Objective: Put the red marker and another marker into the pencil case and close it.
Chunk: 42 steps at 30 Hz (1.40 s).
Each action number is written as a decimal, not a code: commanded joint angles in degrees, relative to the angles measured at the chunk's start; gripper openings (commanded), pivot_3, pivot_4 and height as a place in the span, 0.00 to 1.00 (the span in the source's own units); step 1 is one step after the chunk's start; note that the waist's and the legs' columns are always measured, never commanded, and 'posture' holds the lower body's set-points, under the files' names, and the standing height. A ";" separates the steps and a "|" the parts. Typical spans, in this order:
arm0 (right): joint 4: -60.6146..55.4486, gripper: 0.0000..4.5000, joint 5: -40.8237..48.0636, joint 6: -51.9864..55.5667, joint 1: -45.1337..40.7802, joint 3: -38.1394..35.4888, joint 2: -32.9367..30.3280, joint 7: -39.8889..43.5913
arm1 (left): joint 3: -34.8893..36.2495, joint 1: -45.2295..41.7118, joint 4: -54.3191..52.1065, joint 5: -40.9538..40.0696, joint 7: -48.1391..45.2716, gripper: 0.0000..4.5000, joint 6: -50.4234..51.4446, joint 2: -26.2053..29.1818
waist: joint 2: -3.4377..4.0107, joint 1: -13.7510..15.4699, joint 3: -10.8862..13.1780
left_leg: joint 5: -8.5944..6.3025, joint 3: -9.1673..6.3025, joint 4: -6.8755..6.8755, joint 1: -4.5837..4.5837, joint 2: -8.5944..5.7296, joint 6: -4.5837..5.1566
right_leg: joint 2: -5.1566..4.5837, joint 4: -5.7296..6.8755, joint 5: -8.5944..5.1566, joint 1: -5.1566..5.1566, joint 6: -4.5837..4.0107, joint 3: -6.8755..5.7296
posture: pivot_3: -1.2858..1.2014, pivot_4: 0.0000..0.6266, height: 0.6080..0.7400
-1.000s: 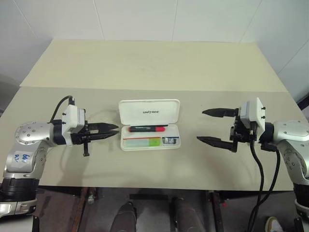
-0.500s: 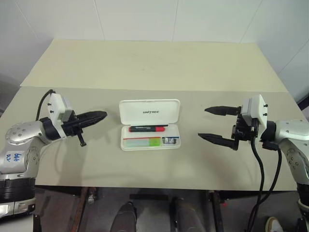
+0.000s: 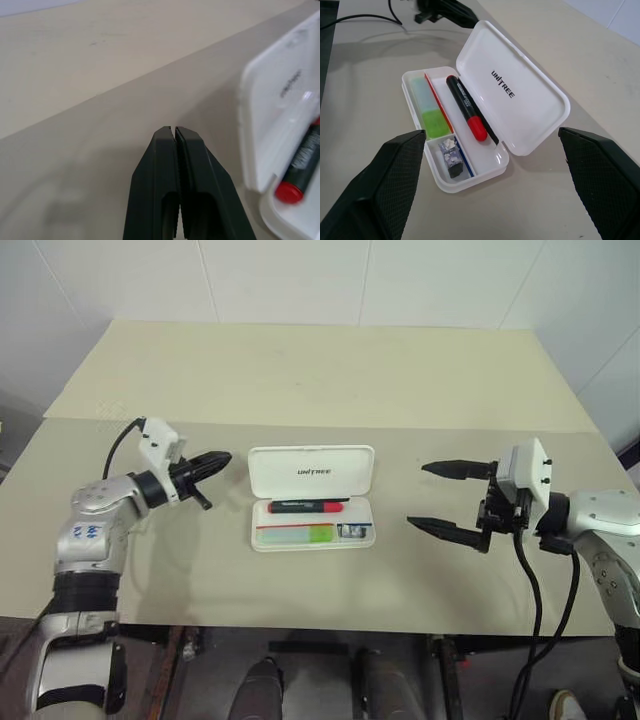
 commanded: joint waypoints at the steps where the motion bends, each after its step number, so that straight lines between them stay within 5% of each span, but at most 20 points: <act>1: -2.32 1.00 0.34 -0.70 0.50 -1.58 -0.28 -1.22 | -1.10 -2.89 1.87 1.41 -0.44 0.01 -1.62 -1.15 | 0.00 -0.03 0.00 | 0.00 0.00 0.00 0.01 0.00 0.00 | 0.00 -0.01 0.00 0.01 0.00 0.00 | 0.52 0.24 1.00; 20: -3.86 1.00 0.72 -1.05 2.02 -1.04 0.63 -3.52 | -2.42 2.45 -7.20 -2.11 -18.50 0.01 -5.66 0.61 | 0.00 0.01 0.00 | 0.00 0.00 0.00 0.00 0.00 0.00 | -0.01 -0.01 0.00 0.01 0.01 0.00 | 0.52 0.24 1.00; 29: -3.86 1.00 0.52 -1.16 1.99 -0.66 1.27 -4.06 | -8.78 5.98 -13.10 0.48 -27.77 0.01 -7.81 3.31 | 0.00 0.03 0.00 | 0.00 0.00 0.00 0.00 0.00 0.00 | 0.00 -0.02 0.00 0.02 -0.01 0.00 | 0.52 0.24 1.00; 42: -5.58 1.00 0.28 -1.16 2.55 -0.46 2.87 -6.27 | -16.54 7.30 -15.79 7.95 -17.13 0.01 1.14 0.06 | -0.01 0.13 -0.03 | 0.01 -0.01 0.03 0.07 0.00 0.01 | 0.00 0.01 -0.01 0.09 -0.02 0.01 | 0.52 0.24 1.00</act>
